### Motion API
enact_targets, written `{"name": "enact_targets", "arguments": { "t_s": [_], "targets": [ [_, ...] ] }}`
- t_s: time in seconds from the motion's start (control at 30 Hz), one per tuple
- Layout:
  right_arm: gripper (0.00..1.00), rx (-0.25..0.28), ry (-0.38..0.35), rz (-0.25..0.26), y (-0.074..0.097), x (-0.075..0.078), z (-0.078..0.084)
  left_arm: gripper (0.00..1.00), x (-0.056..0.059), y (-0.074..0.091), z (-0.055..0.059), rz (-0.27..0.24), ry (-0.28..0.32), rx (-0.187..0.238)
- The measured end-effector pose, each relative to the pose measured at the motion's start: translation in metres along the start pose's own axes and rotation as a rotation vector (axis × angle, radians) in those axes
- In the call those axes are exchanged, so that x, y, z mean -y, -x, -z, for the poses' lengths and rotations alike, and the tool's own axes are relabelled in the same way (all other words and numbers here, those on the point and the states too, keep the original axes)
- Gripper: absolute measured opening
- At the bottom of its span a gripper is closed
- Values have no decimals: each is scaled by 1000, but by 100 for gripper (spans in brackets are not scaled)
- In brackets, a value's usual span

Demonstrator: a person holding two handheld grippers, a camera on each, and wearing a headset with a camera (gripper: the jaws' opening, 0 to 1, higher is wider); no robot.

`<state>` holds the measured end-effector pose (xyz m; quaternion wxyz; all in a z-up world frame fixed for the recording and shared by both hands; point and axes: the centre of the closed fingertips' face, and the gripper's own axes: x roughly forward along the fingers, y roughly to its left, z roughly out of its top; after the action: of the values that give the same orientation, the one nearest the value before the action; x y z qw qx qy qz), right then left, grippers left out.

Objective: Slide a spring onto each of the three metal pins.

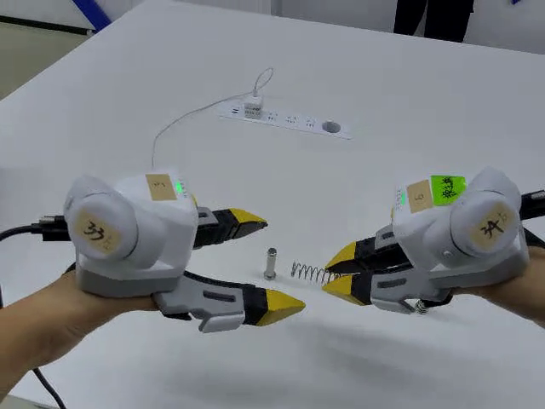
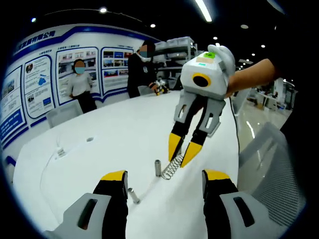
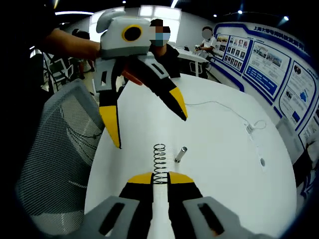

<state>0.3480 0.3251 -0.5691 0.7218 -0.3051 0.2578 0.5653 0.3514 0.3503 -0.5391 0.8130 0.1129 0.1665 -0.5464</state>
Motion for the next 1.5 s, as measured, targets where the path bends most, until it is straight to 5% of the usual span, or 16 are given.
{"name": "enact_targets", "arguments": {
  "t_s": [0.3,0.83,1.5],
  "targets": [
    [10,16,54,-50,13,-16,-8,47,18,-8,1,56,-14,7],
    [10,11,110,-76,13,-26,-20,17,29,-5,3,123,-46,-6],
    [13,19,147,-102,16,-32,-25,10,40,0,2,190,-61,-7]
  ]
}}
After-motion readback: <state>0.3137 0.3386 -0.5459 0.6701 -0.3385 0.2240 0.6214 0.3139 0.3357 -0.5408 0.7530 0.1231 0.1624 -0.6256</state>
